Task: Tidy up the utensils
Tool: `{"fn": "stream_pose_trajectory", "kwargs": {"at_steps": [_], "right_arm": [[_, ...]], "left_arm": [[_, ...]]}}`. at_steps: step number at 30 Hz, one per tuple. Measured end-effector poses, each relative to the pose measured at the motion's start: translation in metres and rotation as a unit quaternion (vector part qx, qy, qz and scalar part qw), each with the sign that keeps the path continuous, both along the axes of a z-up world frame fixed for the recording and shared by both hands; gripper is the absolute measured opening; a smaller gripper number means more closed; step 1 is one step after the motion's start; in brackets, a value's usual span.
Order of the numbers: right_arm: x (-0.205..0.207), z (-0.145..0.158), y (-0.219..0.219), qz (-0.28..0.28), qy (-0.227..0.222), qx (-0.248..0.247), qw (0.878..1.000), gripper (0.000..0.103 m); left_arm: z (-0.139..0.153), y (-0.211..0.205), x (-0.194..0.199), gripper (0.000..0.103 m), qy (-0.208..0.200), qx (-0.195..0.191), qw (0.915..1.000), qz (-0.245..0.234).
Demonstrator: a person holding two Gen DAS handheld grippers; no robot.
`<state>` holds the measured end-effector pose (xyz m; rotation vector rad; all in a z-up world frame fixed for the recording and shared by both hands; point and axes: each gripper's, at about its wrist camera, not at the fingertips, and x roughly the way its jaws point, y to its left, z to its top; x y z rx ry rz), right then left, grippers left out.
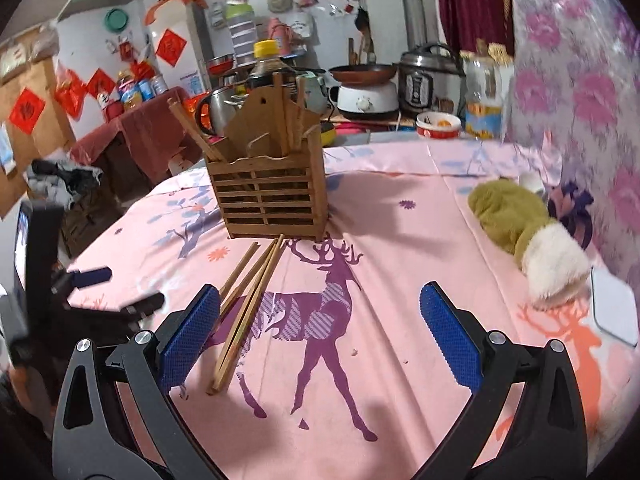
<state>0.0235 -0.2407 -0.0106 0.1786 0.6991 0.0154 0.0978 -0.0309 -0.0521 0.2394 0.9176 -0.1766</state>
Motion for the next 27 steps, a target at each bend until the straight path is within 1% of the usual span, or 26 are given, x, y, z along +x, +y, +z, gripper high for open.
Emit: {"fn": "stream_pose_trajectory", "kwargs": {"at_steps": [2, 5, 11, 16, 18, 20, 22, 23, 25, 27], "right_arm": [[0.001, -0.003, -0.003, -0.006, 0.007, 0.008, 1.000, 0.097], [0.004, -0.006, -0.006, -0.011, 0.014, 0.018, 1.000, 0.097], [0.005, -0.006, -0.009, -0.016, 0.016, 0.030, 0.999, 0.097], [0.007, -0.006, -0.009, -0.016, 0.021, 0.037, 0.999, 0.097], [0.007, -0.006, -0.010, -0.016, 0.021, 0.039, 0.999, 0.097], [0.007, -0.007, -0.010, -0.018, 0.021, 0.039, 0.999, 0.097], [0.008, -0.007, -0.010, -0.020, 0.020, 0.038, 0.999, 0.097], [0.008, -0.007, -0.010, -0.021, 0.020, 0.036, 0.999, 0.097], [0.009, -0.008, -0.010, -0.023, 0.020, 0.034, 0.999, 0.097], [0.009, -0.008, -0.010, -0.023, 0.021, 0.032, 0.999, 0.097]], "left_arm": [[-0.007, -0.006, -0.001, 0.097, 0.003, 0.009, 0.9999, -0.010], [-0.015, -0.009, 0.003, 0.097, 0.013, 0.012, 0.9997, -0.017], [-0.029, -0.011, 0.015, 0.097, 0.040, 0.007, 0.9991, -0.012], [-0.031, -0.013, 0.022, 0.097, 0.045, -0.002, 0.9989, -0.007], [-0.034, -0.017, 0.025, 0.092, 0.049, -0.004, 0.9988, -0.009], [-0.038, -0.020, 0.028, 0.082, 0.059, -0.008, 0.9981, -0.012], [-0.041, -0.022, 0.031, 0.077, 0.070, -0.023, 0.9972, -0.017], [-0.041, -0.022, 0.033, 0.072, 0.071, -0.029, 0.9969, -0.018], [-0.041, -0.025, 0.035, 0.065, 0.072, -0.036, 0.9965, -0.021], [-0.042, -0.028, 0.037, 0.063, 0.073, -0.041, 0.9962, -0.024]]}}
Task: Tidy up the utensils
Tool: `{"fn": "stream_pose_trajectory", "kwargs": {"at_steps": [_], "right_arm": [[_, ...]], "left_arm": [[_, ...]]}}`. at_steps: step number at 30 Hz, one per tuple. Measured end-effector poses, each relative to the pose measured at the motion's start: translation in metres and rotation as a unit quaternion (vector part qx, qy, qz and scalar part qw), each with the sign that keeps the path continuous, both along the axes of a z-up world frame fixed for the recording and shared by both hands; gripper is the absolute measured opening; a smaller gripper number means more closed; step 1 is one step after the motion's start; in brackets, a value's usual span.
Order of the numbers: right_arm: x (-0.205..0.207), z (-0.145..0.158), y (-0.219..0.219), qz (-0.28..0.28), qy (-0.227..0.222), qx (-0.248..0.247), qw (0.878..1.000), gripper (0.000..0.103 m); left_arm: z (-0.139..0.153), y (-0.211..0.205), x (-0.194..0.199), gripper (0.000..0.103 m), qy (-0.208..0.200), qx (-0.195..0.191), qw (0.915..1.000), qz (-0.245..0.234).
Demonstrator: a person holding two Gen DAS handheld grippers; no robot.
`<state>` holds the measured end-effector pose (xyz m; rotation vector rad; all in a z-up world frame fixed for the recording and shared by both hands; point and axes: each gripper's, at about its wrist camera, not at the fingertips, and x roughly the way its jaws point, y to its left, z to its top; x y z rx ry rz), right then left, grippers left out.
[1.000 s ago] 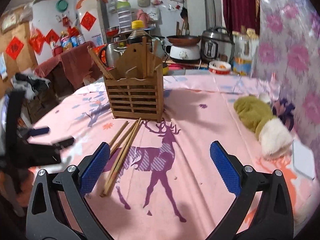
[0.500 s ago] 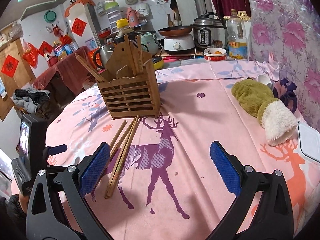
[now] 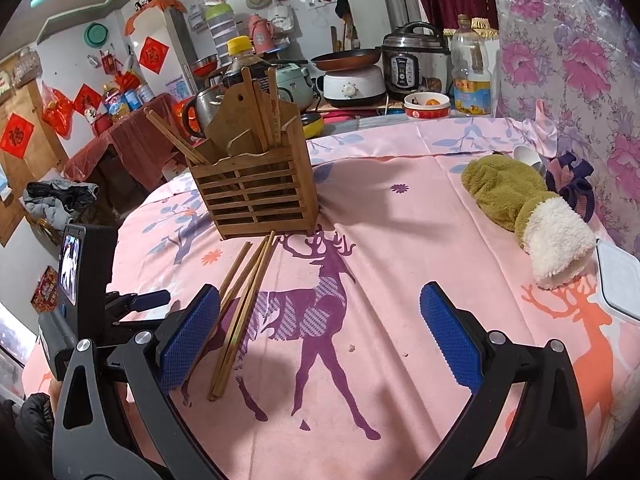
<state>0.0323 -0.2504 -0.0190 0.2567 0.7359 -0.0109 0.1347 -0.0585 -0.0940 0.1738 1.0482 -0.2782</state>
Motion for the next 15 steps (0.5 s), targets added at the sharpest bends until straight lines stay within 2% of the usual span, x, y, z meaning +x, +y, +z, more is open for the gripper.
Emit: {"fn": "stream_pose_trajectory", "kwargs": {"at_steps": [4, 9, 10, 12, 14, 15], "right_arm": [[0.001, -0.001, 0.001, 0.001, 0.003, -0.001, 1.000, 0.097], [0.001, -0.002, 0.002, 0.001, 0.001, -0.009, 1.000, 0.097], [0.001, -0.002, 0.002, 0.001, 0.000, -0.014, 1.000, 0.097], [0.001, -0.001, 0.003, 0.001, -0.003, -0.023, 1.000, 0.097], [0.000, 0.000, 0.004, -0.002, -0.006, -0.033, 0.999, 0.097], [0.000, 0.001, 0.004, -0.003, -0.009, -0.038, 0.999, 0.097]], "left_arm": [[-0.006, -0.006, 0.001, 0.062, 0.025, -0.018, 0.9994, -0.016], [-0.009, -0.014, 0.003, 0.062, 0.019, -0.005, 0.9997, -0.018], [-0.010, -0.016, 0.004, 0.058, 0.016, 0.001, 0.9997, -0.018], [-0.009, -0.015, 0.004, 0.042, 0.009, 0.005, 0.9998, -0.017], [-0.008, -0.008, 0.005, 0.008, 0.006, 0.011, 0.9999, -0.005], [-0.008, -0.002, 0.007, 0.007, 0.007, 0.011, 0.9999, 0.003]]}}
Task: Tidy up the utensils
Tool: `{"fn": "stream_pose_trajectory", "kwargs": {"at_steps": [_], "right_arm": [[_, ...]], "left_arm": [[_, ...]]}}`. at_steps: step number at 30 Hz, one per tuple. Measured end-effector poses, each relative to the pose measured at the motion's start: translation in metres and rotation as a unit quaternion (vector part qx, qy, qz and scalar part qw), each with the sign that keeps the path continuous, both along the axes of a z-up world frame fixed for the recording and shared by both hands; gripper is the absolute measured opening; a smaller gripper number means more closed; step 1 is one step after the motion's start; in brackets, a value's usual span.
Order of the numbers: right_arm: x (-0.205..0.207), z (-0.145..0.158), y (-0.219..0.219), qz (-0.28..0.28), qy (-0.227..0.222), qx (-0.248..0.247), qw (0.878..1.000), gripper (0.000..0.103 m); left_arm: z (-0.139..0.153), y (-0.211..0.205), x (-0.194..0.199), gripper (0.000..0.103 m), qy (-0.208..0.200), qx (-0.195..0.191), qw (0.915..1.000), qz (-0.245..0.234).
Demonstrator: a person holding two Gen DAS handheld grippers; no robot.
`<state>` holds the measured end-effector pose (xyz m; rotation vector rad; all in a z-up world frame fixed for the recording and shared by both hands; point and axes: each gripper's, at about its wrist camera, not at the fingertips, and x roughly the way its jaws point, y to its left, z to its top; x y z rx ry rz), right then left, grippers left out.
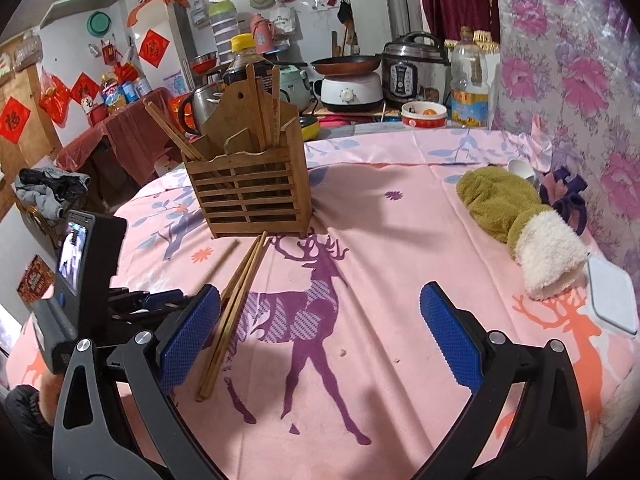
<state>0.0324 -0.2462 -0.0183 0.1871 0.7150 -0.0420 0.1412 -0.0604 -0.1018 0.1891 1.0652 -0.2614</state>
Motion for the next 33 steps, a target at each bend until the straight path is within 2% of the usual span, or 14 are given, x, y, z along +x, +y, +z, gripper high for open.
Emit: {"fn": "stream_pose_trajectory", "kwargs": {"at_steps": [5, 9, 10, 11, 13, 15, 18, 20, 23, 25, 29, 33], "right_arm": [[0.000, -0.003, 0.001, 0.008, 0.003, -0.003, 1.000, 0.096], [0.002, -0.011, 0.015, 0.046, 0.022, 0.004, 0.999, 0.092], [0.003, -0.015, 0.022, 0.065, 0.032, 0.003, 0.997, 0.091], [0.005, -0.020, 0.031, 0.085, 0.043, 0.000, 0.995, 0.088], [0.006, -0.030, 0.045, 0.119, 0.065, -0.011, 0.991, 0.080], [0.008, -0.040, 0.058, 0.142, 0.084, -0.026, 0.986, 0.066], [0.009, -0.054, 0.072, 0.168, 0.109, -0.041, 0.979, 0.057], [0.008, -0.061, 0.080, 0.184, 0.122, -0.050, 0.974, 0.057], [0.006, -0.064, 0.085, 0.194, 0.122, -0.084, 0.970, 0.055], [0.008, -0.059, 0.075, 0.166, 0.119, -0.104, 0.973, 0.055], [0.012, -0.046, 0.037, 0.133, 0.112, -0.036, 0.984, 0.055], [0.006, -0.034, 0.034, 0.139, 0.091, -0.022, 0.986, 0.055]], "left_arm": [[0.003, 0.048, -0.001, 0.006, 0.009, -0.013, 0.9984, 0.054], [0.006, 0.073, 0.007, 0.012, 0.028, -0.051, 0.9953, 0.078], [0.007, 0.076, 0.008, 0.027, 0.032, -0.064, 0.9943, 0.079], [0.008, 0.076, 0.008, 0.050, 0.031, -0.067, 0.9941, 0.079], [0.014, 0.074, 0.005, 0.059, 0.014, -0.055, 0.9952, 0.080], [0.019, 0.070, 0.001, 0.060, 0.002, -0.049, 0.9963, 0.071], [0.027, 0.067, -0.003, 0.075, -0.014, -0.049, 0.9965, 0.065], [0.032, 0.066, -0.005, 0.082, -0.028, -0.042, 0.9965, 0.067], [0.034, 0.066, -0.006, 0.084, -0.034, -0.037, 0.9965, 0.068], [0.034, 0.067, -0.005, 0.084, -0.031, -0.034, 0.9965, 0.070], [0.033, 0.071, -0.004, 0.085, -0.025, -0.034, 0.9961, 0.077], [0.033, 0.075, -0.004, 0.087, -0.024, -0.032, 0.9955, 0.086]]}}
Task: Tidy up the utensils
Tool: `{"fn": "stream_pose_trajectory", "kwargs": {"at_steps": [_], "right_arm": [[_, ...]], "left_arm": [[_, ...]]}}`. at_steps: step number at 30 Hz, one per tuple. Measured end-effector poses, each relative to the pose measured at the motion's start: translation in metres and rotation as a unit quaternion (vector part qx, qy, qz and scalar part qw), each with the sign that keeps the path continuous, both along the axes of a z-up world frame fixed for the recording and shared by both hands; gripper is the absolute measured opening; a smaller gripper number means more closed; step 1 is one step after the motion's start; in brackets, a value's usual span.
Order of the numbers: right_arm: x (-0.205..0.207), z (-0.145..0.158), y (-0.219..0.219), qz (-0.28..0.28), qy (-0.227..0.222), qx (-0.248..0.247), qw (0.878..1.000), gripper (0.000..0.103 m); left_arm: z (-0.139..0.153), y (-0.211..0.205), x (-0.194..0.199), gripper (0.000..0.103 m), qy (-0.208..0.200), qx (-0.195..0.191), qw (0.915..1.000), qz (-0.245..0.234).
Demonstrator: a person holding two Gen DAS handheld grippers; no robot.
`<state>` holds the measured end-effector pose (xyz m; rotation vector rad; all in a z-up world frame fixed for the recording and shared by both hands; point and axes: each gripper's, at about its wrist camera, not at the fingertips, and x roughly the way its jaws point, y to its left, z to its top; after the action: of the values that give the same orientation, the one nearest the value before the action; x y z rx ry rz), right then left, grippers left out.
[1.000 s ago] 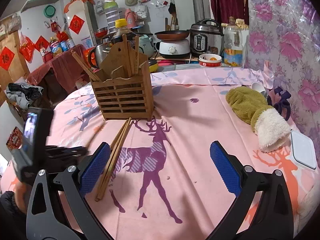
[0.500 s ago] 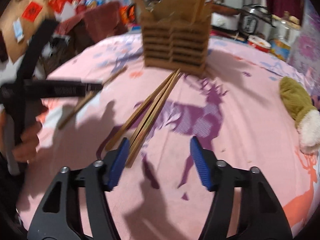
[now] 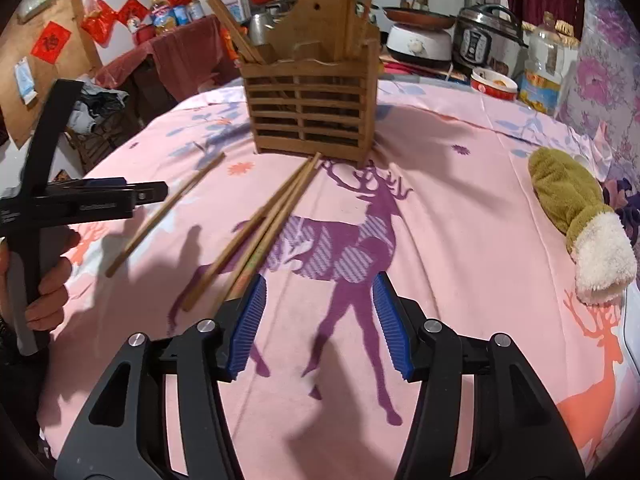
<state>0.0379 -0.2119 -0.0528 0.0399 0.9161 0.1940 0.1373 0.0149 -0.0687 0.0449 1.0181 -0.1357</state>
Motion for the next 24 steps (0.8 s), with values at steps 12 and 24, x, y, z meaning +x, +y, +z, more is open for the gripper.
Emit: {"fn": "stream_pose_trajectory", "kwargs": {"at_steps": [12, 24], "right_arm": [[-0.006, -0.027, 0.046, 0.066, 0.021, -0.107, 0.992, 0.053], [-0.012, -0.024, 0.029, 0.052, 0.011, -0.084, 0.995, 0.046]], "left_arm": [[-0.006, 0.004, 0.004, 0.090, 0.016, -0.004, 0.9998, 0.009], [-0.007, 0.017, -0.006, 0.090, 0.025, -0.010, 0.9995, 0.016]]}}
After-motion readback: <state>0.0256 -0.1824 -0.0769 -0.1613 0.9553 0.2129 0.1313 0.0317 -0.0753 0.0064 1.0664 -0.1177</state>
